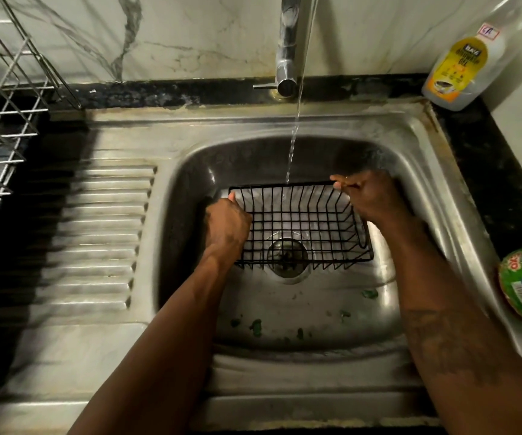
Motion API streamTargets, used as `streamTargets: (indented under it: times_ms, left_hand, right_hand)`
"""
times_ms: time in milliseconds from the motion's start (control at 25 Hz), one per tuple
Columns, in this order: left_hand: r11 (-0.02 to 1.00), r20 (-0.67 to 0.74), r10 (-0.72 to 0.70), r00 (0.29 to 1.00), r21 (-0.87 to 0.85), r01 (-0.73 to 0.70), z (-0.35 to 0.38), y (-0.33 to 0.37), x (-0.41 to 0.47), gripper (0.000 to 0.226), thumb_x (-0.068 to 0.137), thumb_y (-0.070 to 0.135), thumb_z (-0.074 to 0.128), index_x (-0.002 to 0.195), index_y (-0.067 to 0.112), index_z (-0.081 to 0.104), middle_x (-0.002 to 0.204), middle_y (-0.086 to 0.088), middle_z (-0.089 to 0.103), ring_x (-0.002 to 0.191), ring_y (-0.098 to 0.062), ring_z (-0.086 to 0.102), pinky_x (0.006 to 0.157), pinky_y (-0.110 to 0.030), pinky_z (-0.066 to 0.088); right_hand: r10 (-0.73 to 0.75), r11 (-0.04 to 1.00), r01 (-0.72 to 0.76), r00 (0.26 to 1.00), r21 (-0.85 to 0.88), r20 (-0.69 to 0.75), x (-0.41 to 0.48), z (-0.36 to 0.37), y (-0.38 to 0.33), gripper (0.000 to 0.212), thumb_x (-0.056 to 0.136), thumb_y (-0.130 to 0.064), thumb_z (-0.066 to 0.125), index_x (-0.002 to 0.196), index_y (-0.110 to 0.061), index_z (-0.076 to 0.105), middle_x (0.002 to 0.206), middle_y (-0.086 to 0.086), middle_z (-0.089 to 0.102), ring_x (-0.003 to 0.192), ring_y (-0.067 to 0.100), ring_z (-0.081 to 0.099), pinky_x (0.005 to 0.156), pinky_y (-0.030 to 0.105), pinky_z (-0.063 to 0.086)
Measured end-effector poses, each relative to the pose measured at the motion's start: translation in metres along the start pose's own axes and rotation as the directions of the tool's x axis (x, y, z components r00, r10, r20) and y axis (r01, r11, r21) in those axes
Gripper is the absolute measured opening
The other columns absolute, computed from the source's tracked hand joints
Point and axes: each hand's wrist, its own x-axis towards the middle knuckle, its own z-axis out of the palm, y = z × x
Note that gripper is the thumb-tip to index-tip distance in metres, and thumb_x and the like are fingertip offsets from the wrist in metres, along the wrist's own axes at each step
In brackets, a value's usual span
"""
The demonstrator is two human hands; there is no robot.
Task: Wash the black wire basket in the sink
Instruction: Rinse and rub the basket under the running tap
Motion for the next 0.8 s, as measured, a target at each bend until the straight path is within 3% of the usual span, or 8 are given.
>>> streamTargets:
  times_ms: [80,160,320,400,480,560,680,800]
  left_hand:
    - [0.995,0.02,0.097,0.995,0.024,-0.097,0.001,-0.003,-0.004,0.017,0.102,0.02,0.053,0.102,0.014,0.068,0.068,0.003,0.054,0.049,-0.008,0.043,0.041,-0.025,0.031]
    - [0.998,0.115,0.034,0.993,-0.049,-0.029,-0.001,0.0,-0.007,0.015,0.101,0.018,0.053,0.1,0.012,0.066,0.066,0.0,0.049,0.051,-0.01,0.042,0.047,-0.023,0.038]
    - [0.966,0.124,-0.043,0.991,-0.248,0.073,-0.013,0.014,-0.014,0.02,0.103,0.016,0.049,0.104,0.008,0.067,0.07,0.002,0.051,0.057,-0.01,0.047,0.051,-0.017,0.042]
    - [0.834,0.134,-0.147,0.98,-0.516,0.196,-0.01,0.025,-0.015,0.02,0.102,0.019,0.051,0.095,0.004,0.063,0.076,0.002,0.054,0.06,-0.01,0.049,0.044,-0.01,0.034]
    - [0.871,0.092,-0.137,0.986,-0.463,0.164,-0.004,0.03,-0.013,0.029,0.102,0.026,0.051,0.076,0.013,0.054,0.075,0.0,0.059,0.054,-0.007,0.046,0.037,-0.016,0.029]
    - [0.861,0.097,-0.152,0.984,-0.476,0.18,-0.002,0.03,-0.01,0.038,0.103,0.034,0.047,0.069,0.018,0.05,0.072,-0.001,0.06,0.054,-0.006,0.047,0.038,-0.019,0.031]
    - [0.834,0.09,-0.202,0.975,-0.506,0.22,0.003,0.026,-0.002,0.042,0.105,0.037,0.039,0.09,0.008,0.066,0.075,-0.004,0.057,0.063,-0.018,0.055,0.055,-0.022,0.037]
    - [0.773,0.154,-0.197,0.968,-0.583,0.25,0.0,0.024,0.002,0.028,0.096,0.019,0.053,0.117,0.005,0.065,0.103,-0.018,0.067,0.096,-0.036,0.064,0.067,-0.029,0.037]
  right_hand:
    - [0.006,0.998,-0.007,1.0,-0.069,-0.016,0.008,0.007,-0.004,0.022,0.096,-0.035,0.065,0.113,-0.025,0.076,0.107,0.004,0.076,0.096,0.024,0.07,0.088,0.038,0.057]
    - [-0.049,0.984,0.047,0.999,-0.169,-0.005,0.011,0.017,-0.019,0.024,0.098,-0.039,0.061,0.112,-0.027,0.076,0.108,-0.002,0.075,0.095,0.023,0.066,0.088,0.04,0.055]
    - [-0.16,0.981,0.169,0.983,-0.097,0.096,0.014,0.026,-0.046,0.019,0.098,-0.026,0.064,0.113,-0.027,0.075,0.114,-0.003,0.074,0.096,0.017,0.068,0.089,0.037,0.057]
    - [-0.249,0.955,0.268,0.957,-0.126,0.146,0.008,0.044,-0.076,0.019,0.099,-0.028,0.061,0.11,-0.026,0.076,0.107,0.001,0.075,0.094,0.022,0.069,0.084,0.034,0.057]
    - [-0.324,0.926,0.349,0.931,-0.143,0.17,0.001,0.063,-0.105,0.026,0.102,-0.033,0.053,0.11,-0.026,0.077,0.1,0.007,0.075,0.093,0.03,0.07,0.078,0.035,0.056]
    - [-0.321,0.936,0.338,0.935,-0.097,0.153,-0.004,0.066,-0.11,0.027,0.103,-0.039,0.051,0.115,-0.031,0.075,0.104,0.004,0.076,0.092,0.027,0.071,0.079,0.035,0.057]
    - [-0.246,0.964,0.261,0.95,-0.059,0.191,-0.004,0.042,-0.082,0.022,0.103,-0.034,0.056,0.117,-0.034,0.074,0.107,-0.005,0.075,0.077,0.011,0.063,0.07,0.027,0.05]
    - [-0.112,0.993,0.116,0.985,-0.023,0.132,-0.005,0.018,-0.045,0.02,0.098,-0.033,0.063,0.114,-0.027,0.075,0.1,-0.005,0.075,0.07,0.008,0.061,0.064,0.027,0.051]
